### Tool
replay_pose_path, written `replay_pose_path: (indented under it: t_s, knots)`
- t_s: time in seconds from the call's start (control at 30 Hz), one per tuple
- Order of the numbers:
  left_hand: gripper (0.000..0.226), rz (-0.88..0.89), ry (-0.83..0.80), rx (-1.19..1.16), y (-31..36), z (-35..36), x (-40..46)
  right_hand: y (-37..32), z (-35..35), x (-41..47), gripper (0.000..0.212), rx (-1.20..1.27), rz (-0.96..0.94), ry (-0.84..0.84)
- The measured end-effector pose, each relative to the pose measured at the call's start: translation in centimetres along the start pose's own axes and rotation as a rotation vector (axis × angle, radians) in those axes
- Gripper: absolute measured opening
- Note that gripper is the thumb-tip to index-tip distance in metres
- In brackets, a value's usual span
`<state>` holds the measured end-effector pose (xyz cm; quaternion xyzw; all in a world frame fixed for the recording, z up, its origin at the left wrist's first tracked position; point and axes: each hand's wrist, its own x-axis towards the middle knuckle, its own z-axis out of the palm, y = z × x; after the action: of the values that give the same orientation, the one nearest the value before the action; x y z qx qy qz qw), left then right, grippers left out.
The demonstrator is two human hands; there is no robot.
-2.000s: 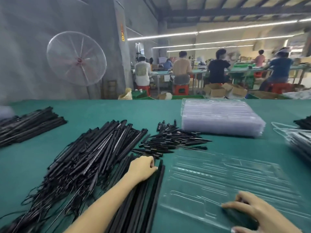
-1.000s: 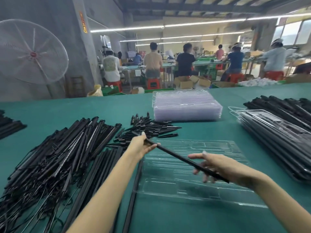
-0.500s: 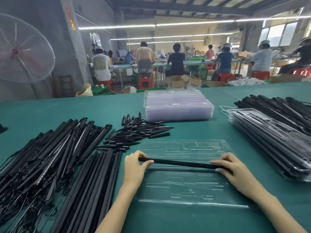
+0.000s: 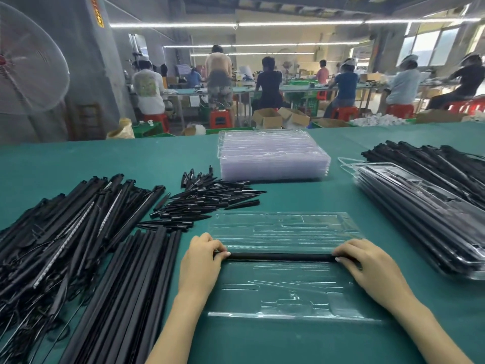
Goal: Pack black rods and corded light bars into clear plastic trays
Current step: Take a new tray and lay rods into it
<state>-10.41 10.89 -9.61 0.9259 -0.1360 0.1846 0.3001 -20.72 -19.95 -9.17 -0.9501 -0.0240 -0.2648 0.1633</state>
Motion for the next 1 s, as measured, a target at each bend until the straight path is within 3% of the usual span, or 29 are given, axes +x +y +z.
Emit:
replay_pose_path:
  t_s: [0.13, 0.3, 0.5, 0.83, 0.93, 1.0]
  knots:
    - [0.009, 0.094, 0.004, 0.024, 0.1, -0.1, -0.4, -0.1, 0.2, 0.0, 0.010, -0.025, 0.003, 0.010]
    - [0.014, 0.186, -0.105, 0.062, 0.4, -0.3, -0.4, 0.0, 0.4, 0.0, 0.008, -0.031, -0.053, 0.031]
    - [0.015, 0.108, -0.101, 0.083, 0.5, -0.1, -0.4, 0.0, 0.4, -0.1, 0.010, -0.005, 0.014, 0.002]
    - [0.020, -0.003, -0.164, 0.176, 1.6, -0.1, -0.3, -0.1, 0.2, 1.8, 0.017, -0.167, 0.032, -0.017]
    - [0.022, -0.029, -0.151, 0.214, 1.7, -0.1, -0.5, -0.9, 0.2, 3.9, 0.034, -0.265, 0.079, -0.088]
    - [0.022, -0.029, -0.154, 0.198, 1.6, -0.1, -0.5, -2.9, 0.6, 6.0, 0.041, -0.287, 0.074, -0.028]
